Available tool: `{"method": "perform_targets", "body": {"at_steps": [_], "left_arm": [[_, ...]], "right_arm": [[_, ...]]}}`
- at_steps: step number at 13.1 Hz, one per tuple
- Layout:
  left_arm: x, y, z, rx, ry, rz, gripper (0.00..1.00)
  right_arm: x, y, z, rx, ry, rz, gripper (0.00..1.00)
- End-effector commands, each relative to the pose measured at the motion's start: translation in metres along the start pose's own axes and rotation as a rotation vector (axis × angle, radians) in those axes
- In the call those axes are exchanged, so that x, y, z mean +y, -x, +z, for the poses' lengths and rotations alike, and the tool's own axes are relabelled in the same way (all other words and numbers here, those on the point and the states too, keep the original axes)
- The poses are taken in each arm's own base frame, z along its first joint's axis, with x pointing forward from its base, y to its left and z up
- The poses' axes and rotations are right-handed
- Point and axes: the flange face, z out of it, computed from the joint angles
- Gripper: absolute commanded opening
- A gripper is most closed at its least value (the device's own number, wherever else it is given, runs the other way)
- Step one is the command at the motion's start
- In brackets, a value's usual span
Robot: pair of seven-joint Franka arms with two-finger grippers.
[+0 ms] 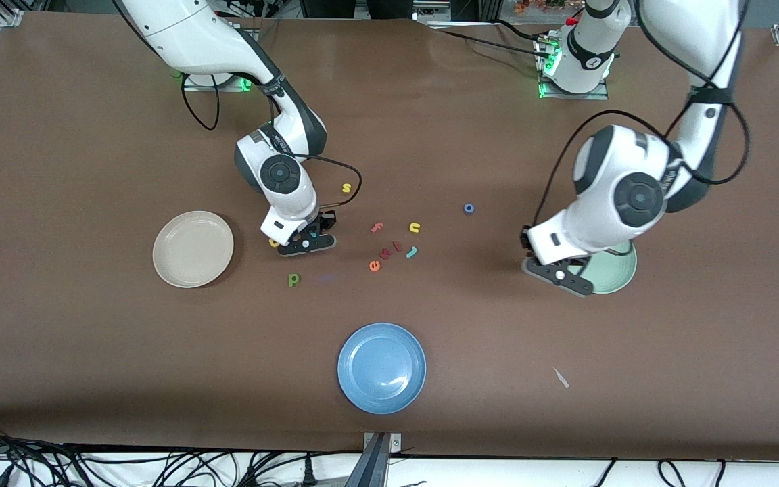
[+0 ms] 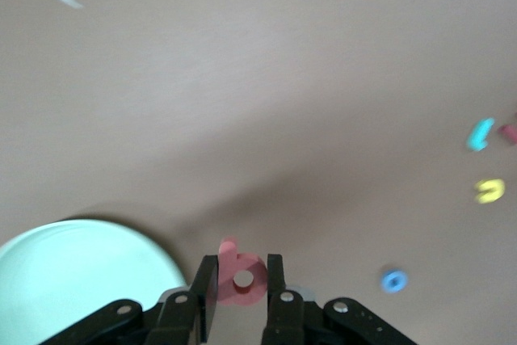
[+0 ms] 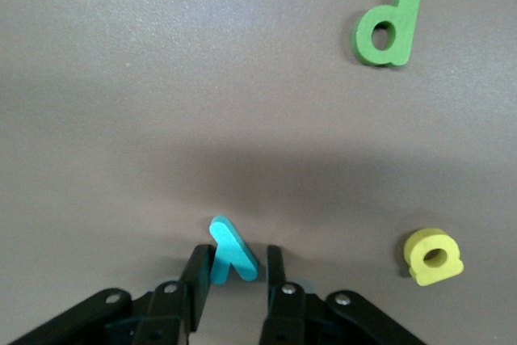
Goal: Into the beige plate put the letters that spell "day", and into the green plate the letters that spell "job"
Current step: 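Carry the b to the green plate while the right gripper lifts the y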
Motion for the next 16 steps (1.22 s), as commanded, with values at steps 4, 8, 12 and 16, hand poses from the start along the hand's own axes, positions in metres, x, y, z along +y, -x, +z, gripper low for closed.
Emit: {"method": "perform_targets", "body": {"at_steps": [4,8,12,16], "left_arm": [[-0.114,0.044,-0.005,-0.033,0.008,0.151,0.03],[-0.131,0.064,0.035,-0.042,0.016,0.145,0.03],[-0.134,0.078,0.063,-0.021,0.002,0.137,0.03],[-0.132,0.083,0.087,-0.010,-0.006,0.136,0.03]], "right_arm": [[-0.004,-0.002,0.006,-0.009,0.006,0.013,0.25],[-0.004,-0.002,0.007,-0.012,0.005,0.015,0.23],[-0.004,-0.011,-0.007,-0.016,0.009,0.006,0.22],[-0.001,-0.029,-0.039,-0.074,0.043,0.021,0.21]]}}
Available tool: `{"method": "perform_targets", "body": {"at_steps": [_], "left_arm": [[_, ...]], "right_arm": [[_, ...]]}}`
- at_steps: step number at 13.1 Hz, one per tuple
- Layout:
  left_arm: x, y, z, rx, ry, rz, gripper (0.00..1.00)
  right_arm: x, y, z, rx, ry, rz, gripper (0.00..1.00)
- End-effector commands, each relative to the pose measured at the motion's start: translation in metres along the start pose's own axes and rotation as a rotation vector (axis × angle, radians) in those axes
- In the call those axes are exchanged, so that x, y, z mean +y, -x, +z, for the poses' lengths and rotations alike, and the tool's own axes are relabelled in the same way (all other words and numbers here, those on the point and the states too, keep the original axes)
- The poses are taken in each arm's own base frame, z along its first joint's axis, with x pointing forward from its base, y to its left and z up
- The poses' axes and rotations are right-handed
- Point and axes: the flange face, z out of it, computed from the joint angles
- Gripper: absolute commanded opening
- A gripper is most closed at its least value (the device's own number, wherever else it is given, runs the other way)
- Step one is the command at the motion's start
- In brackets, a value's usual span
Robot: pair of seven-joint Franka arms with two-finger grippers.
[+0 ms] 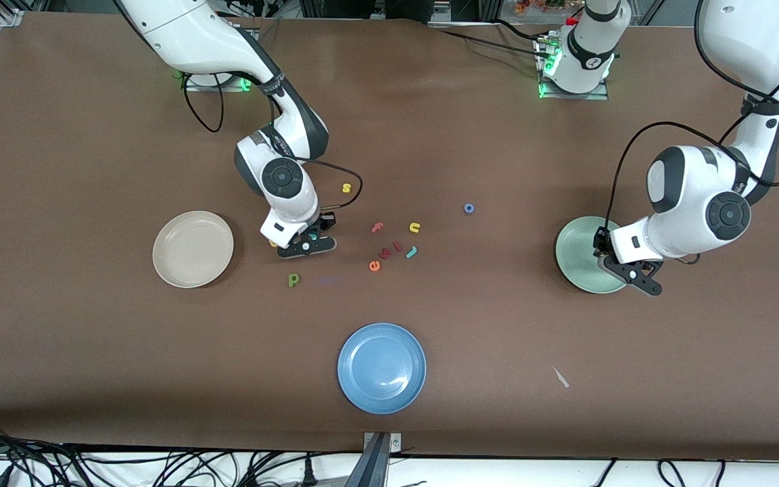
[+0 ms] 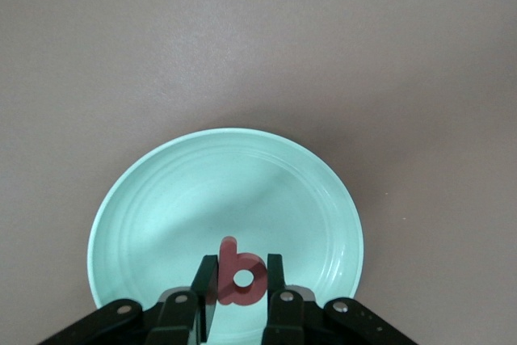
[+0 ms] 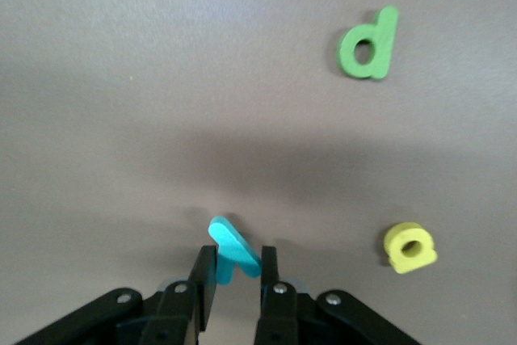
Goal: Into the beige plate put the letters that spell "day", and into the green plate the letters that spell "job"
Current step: 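Carry the b to the green plate while the right gripper lifts the y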
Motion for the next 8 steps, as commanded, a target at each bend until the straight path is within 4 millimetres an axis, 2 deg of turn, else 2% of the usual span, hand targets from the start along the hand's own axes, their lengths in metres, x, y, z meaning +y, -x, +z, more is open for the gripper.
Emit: {"method": "perform_targets", "body": {"at_steps": [1,3,4,6,8], "left_arm": [[-0.002,0.004,0.014,0.008,-0.022,0.024,0.03],[-0.001,0.007,0.024,0.018,-0.029,0.023,0.03],[-0.001,0.009,0.036,0.018,-0.030,0.020,0.03],[-0.009,0.016,0.054,0.027,-0.034,0.005,0.03],[-0.006,0.021,0.063,0.041,-0.043,0.005,0.03]], "right_arm": [[0.005,-0.014,-0.021,-0.032,0.021,0.009,0.21],[0.024,-0.022,-0.041,0.001,0.030,-0.010,0.21],[0.037,-0.025,-0.048,0.010,0.036,-0.020,0.21],[0.060,-0.030,-0.055,0.014,0.049,-0.020,0.21],[0.082,-0.034,-0.061,0.018,0.064,-0.045,0.17]]}}
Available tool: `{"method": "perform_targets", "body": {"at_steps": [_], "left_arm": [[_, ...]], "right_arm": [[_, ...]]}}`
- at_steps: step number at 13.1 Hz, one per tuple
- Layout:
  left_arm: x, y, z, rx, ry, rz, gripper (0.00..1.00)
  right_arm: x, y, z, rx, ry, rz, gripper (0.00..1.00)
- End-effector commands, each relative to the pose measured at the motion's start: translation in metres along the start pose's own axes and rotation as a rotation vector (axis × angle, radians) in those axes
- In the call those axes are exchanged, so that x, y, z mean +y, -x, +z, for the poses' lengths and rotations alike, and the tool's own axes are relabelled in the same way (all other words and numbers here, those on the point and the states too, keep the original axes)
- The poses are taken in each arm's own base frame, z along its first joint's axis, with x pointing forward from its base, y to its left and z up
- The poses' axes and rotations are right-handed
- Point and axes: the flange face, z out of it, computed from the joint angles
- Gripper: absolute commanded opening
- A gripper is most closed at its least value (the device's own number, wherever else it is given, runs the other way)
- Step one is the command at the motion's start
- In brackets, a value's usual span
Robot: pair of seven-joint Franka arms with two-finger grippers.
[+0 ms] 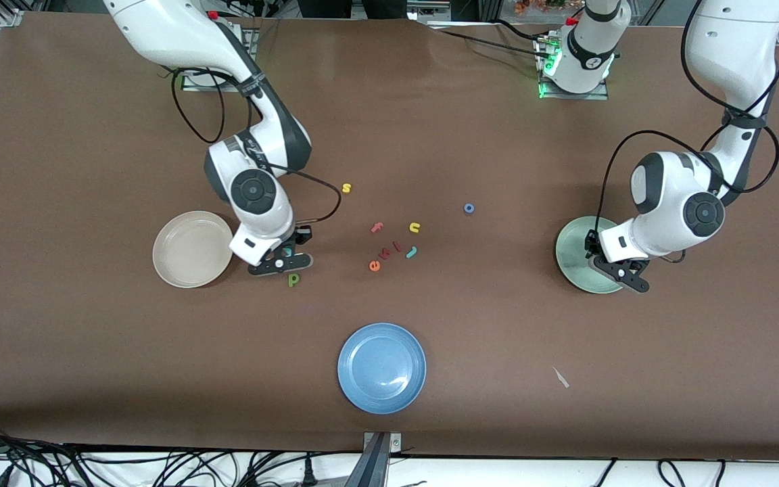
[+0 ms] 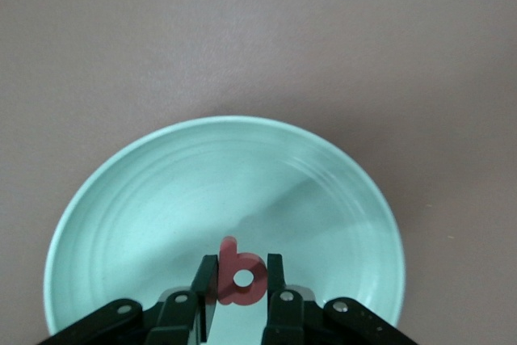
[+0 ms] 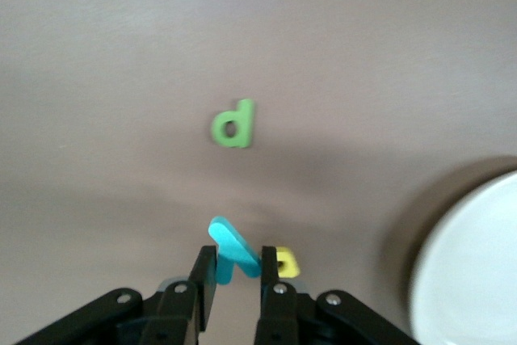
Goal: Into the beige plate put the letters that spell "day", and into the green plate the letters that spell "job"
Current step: 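Carry the b to the green plate while the right gripper lifts the y, then release the cyan y onto the beige plate with the right gripper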
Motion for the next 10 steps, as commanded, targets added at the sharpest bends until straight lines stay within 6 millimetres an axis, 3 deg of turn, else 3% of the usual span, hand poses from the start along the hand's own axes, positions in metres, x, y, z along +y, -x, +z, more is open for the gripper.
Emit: {"method": "perform_targets", "body": {"at_steps": [1,4,5,7,8,10], "left_arm": [[-0.002,0.008,0.008,0.009,-0.017,0.020,0.03],[-0.002,0.008,0.008,0.009,-0.017,0.020,0.05],[-0.002,0.008,0.008,0.009,-0.017,0.020,0.09],[-0.001,0.007,0.008,0.009,-0.017,0.017,0.43],[-0.001,0.006,0.006,0.013,-0.019,0.022,0.99],[-0.002,0.005,0.005,0.014,-0.020,0.022,1.00]], "right_arm": [[0.032,0.001,-0.009,-0.008,0.020,-0.041,0.17],[0.078,0.004,-0.005,-0.029,0.047,-0.045,0.17],[0.091,0.005,-0.001,-0.041,0.056,-0.041,0.17],[0.115,0.006,0.005,-0.056,0.070,-0.023,0.17],[0.126,0.008,0.008,-0.065,0.071,-0.023,0.17],[0.160,0.014,0.017,-0.094,0.035,-0.041,0.17]]}}
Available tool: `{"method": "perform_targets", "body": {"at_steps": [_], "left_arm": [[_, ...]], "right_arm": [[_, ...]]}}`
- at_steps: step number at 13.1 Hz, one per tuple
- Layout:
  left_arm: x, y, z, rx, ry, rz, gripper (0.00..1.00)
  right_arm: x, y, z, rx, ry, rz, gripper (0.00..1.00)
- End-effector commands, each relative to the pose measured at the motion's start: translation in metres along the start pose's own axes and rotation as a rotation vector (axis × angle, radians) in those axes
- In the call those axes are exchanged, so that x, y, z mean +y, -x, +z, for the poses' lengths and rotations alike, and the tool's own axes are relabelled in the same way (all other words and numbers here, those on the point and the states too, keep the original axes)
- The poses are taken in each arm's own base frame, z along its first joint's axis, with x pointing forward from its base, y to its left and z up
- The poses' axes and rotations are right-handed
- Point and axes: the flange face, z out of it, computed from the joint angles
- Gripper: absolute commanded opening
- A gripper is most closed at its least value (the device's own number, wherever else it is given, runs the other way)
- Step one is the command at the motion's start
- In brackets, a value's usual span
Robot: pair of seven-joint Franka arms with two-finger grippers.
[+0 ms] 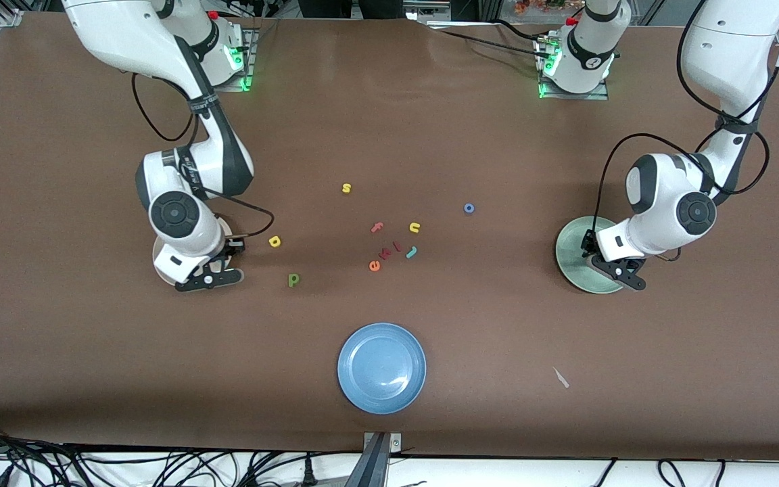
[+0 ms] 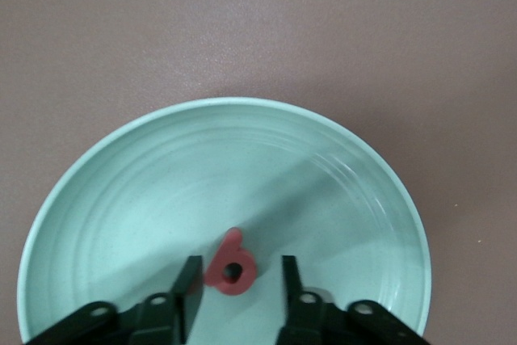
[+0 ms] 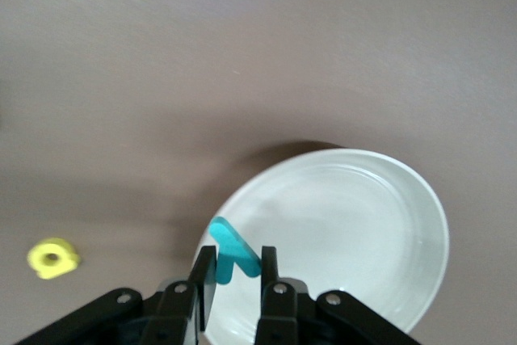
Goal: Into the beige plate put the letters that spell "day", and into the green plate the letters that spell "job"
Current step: 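Release the cyan y onto the beige plate with the right gripper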
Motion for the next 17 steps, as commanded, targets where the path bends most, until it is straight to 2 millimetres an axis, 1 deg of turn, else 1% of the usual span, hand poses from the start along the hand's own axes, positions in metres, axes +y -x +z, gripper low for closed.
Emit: {"method": "perform_targets", "body": {"at_steps": [1,3,4,6,7,8,9,11,12,14,16,17], "left_arm": [[-0.002,0.001,-0.007,0.009,-0.016,0.025,1.00],[-0.002,0.001,-0.007,0.009,-0.016,0.025,1.00],[-0.002,0.000,-0.009,0.011,-0.017,0.025,1.00],[-0.002,0.001,-0.010,0.009,-0.016,0.025,1.00],[-0.002,0.000,-0.010,0.011,-0.017,0.025,1.00],[-0.002,0.000,-0.012,0.013,-0.018,0.025,1.00],[-0.002,0.000,-0.014,0.012,-0.018,0.026,1.00],[-0.002,-0.002,-0.027,0.030,-0.029,0.025,1.00],[-0.001,-0.002,-0.040,0.039,-0.034,0.026,1.00],[0.008,-0.003,-0.069,0.021,-0.022,0.040,1.00],[0.015,-0.003,-0.089,0.023,-0.023,0.043,1.00],[0.021,-0.002,-0.099,0.018,-0.020,0.043,1.00]], "right_arm": [[0.042,0.014,0.007,-0.026,-0.094,-0.029,0.17],[0.068,0.016,0.014,-0.025,-0.139,-0.068,0.17],[0.080,0.017,0.017,-0.025,-0.143,-0.056,0.17],[0.083,0.017,0.018,-0.025,-0.143,-0.052,0.20],[0.082,0.017,0.021,-0.029,-0.144,-0.051,0.23],[0.084,0.017,0.021,-0.031,-0.147,-0.047,0.90],[0.085,0.015,0.019,-0.026,-0.145,-0.054,1.00],[0.082,0.014,0.015,-0.028,-0.147,-0.064,1.00],[0.077,0.015,0.012,-0.040,-0.155,-0.068,1.00],[0.070,0.012,-0.001,-0.059,-0.180,-0.060,1.00],[0.052,0.006,-0.011,-0.044,-0.239,-0.043,1.00],[0.049,0.005,-0.011,-0.043,-0.241,-0.039,1.00]]}}
